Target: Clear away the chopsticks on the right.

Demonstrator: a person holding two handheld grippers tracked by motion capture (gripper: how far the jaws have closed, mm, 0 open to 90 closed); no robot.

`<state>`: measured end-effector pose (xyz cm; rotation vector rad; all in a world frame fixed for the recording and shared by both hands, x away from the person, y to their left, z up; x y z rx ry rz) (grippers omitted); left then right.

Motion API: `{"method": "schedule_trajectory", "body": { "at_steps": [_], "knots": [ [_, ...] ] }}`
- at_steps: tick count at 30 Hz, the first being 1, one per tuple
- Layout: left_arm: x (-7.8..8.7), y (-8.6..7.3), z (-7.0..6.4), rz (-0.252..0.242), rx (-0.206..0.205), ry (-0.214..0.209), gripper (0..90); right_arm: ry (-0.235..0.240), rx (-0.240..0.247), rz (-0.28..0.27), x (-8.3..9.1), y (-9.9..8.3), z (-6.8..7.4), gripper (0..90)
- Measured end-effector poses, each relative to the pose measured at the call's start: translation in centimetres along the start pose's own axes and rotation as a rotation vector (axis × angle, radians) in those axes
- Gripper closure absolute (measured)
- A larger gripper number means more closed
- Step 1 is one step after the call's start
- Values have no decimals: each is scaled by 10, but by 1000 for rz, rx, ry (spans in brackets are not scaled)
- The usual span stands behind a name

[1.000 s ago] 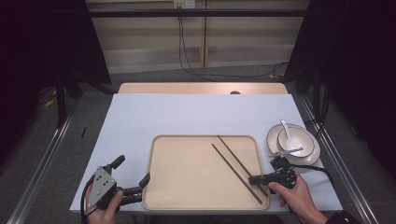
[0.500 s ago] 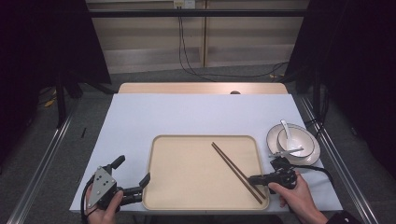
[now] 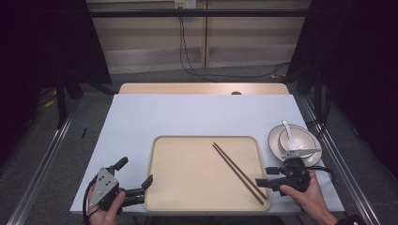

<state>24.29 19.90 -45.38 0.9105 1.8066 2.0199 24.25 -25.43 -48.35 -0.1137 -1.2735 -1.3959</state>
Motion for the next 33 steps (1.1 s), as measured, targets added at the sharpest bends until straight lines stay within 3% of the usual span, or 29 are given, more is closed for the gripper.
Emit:
{"method": "schedule_trajectory", "body": {
  "at_steps": [2, 3, 5, 7, 8, 9, 10, 11, 12, 13, 15, 16, 17, 19, 20, 21, 24, 27, 31, 33],
  "knots": [
    [0, 0, 0, -2, 5, 6, 10, 17, 20, -17, 5, 0, 2, 158],
    [2, -1, 1, 6, 4, 7, 10, 52, 83, -56, 13, -1, 3, 18],
    [2, -1, 2, 7, 10, 14, 10, 75, 131, -84, 23, -3, 5, 30],
    [2, -1, 2, 6, 13, 18, 10, 48, 148, -97, 30, -6, 5, 22],
    [1, -1, 1, 11, 13, 12, 10, 18, 179, -120, 38, -9, 3, 9],
    [1, -1, 1, 11, 13, 12, 10, 18, 179, -120, 38, -9, 3, 9],
    [1, -2, 0, 17, 11, 15, 10, -31, 197, -140, 43, -12, 1, 12],
    [1, -2, 0, 17, 11, 15, 10, -31, 197, -140, 43, -12, 1, 12],
    [0, -1, -1, 6, 22, 11, 10, -63, 209, -153, 46, -14, -1, 16],
    [1, -1, -3, 15, 17, 10, 11, -77, 217, -198, 51, -17, -3, 13],
    [1, -1, -3, 16, 19, 11, 11, -90, 222, -208, 53, -18, -4, 10],
    [1, -3, -2, 26, 27, 12, 12, -142, 233, -237, 58, -23, -8, 12],
    [1, -3, -2, 26, 27, 12, 12, -162, 222, -248, 60, -25, -10, 12],
    [2, -3, -2, 26, 51, 15, 13, -175, 221, -262, 62, -26, -12, 12],
    [2, -4, 0, 36, 39, 23, 13, -176, 229, -280, 65, -28, -13, 11],
    [4, -6, 1, 39, 48, 26, 13, -213, 234, -330, 70, -32, -15, 8],
    [7, -6, 2, 42, 37, 35, 13, -242, 241, -375, 76, -37, -18, 4],
    [11, -7, 4, 39, 44, 49, 13, -256, 223, -377, 77, -41, -23, 2],
    [9, -5, 3, 23, 28, 13, 8, -242, 195, -397, 76, -40, -27, 2],
    [8, -5, 4, 32, 35, 29, 8, -243, 190, -400, 76, -40, -27, 2]
  ]
}}
Point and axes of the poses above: each handheld gripper's, and its own axes: x roughly backward along the jaws, y roughly out of its top, z roughly to its left, the point moved 5 cm from there along -x, roughly forward along the jaws, and after that the axes turned 5 degrees about z, right-handed, at the moved point
